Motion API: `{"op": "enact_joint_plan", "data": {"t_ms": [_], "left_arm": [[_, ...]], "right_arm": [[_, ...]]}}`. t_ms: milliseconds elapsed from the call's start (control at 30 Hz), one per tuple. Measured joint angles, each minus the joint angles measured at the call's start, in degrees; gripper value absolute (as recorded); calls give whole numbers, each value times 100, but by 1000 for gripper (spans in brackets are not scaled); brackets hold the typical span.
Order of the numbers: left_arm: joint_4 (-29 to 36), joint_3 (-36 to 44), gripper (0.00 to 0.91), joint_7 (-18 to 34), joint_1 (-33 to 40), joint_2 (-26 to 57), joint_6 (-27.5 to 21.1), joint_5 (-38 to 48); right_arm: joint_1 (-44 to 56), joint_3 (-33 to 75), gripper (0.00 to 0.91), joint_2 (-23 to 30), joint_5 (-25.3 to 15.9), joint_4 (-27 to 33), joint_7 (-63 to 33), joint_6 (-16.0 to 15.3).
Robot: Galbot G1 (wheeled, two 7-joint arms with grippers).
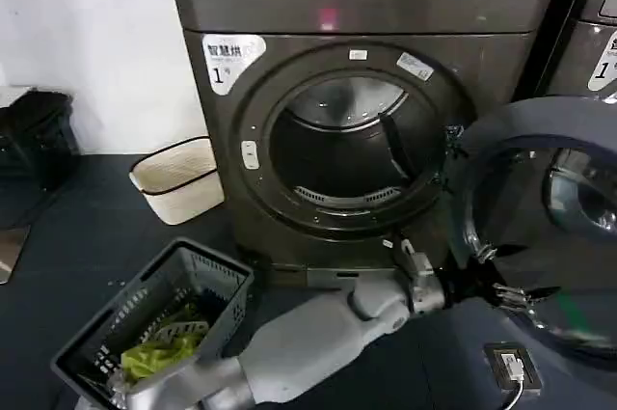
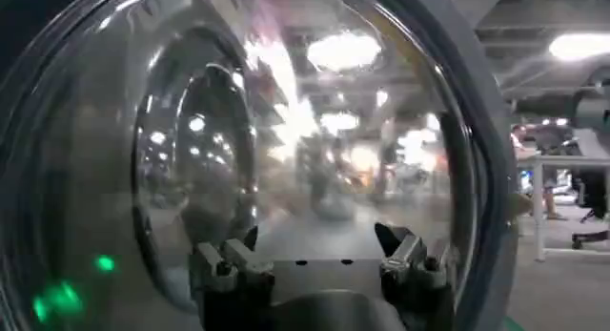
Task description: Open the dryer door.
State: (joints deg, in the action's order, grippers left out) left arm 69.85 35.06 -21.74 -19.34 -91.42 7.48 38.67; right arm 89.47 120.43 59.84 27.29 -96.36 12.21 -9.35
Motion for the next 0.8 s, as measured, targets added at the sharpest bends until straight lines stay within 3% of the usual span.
{"op": "enact_joint_plan", "data": {"t_ms": [467, 800], "left_arm": [[-503, -152, 907, 526, 104, -78, 140, -395], [-167, -278, 907, 710, -17, -78, 415, -657]], "right_arm": [[-33, 52, 907, -82, 5, 171, -211, 44], [-90, -52, 907, -73, 3, 92, -195, 60]]}}
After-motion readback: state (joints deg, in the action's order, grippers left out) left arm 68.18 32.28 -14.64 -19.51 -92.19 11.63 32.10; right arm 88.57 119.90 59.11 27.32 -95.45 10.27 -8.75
